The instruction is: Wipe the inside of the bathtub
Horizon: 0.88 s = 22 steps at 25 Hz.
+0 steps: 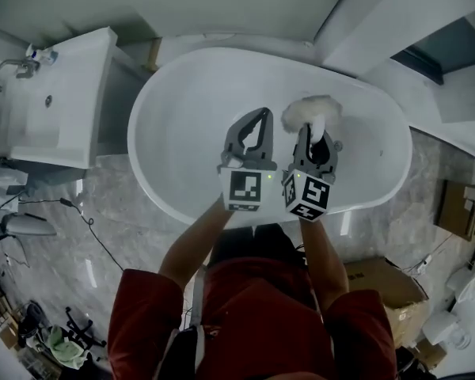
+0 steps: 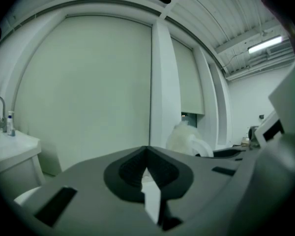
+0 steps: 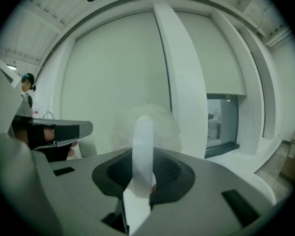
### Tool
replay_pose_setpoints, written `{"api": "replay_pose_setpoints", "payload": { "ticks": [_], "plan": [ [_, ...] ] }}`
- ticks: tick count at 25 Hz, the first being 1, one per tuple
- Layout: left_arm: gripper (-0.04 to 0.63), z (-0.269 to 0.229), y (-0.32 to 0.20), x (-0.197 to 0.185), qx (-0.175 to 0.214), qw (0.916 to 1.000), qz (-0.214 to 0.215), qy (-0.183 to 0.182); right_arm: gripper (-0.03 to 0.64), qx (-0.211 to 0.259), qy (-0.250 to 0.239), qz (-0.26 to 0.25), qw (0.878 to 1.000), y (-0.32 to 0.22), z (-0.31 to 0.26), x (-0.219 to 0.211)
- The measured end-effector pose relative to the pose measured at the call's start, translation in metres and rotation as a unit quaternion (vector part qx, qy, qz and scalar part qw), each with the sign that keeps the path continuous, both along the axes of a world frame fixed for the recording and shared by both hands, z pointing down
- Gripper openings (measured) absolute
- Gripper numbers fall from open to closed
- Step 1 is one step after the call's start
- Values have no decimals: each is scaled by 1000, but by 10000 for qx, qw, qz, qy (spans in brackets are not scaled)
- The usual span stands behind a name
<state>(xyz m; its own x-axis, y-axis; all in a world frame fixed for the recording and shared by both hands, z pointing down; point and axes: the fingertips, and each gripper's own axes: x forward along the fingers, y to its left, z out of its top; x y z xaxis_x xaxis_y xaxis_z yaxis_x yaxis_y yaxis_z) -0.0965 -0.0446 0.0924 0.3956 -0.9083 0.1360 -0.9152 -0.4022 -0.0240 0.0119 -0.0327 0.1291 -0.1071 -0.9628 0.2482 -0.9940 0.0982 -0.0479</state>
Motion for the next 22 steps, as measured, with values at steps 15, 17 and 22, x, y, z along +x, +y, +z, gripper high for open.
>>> {"api": "replay_pose_setpoints", "payload": {
  "ticks": [15,17,22],
  "plan": [
    [15,-70,182,64,495,9987,-53,80,94,643,176,-507,9965,178,-82,63],
    [15,-73,206,83,522,9986,42,-58,94,706,140,-472,9963,202,-88,78],
    [15,-95,257,115,762,9964,244,-293,94,848,-36,-431,9955,253,-101,100]
  ]
}}
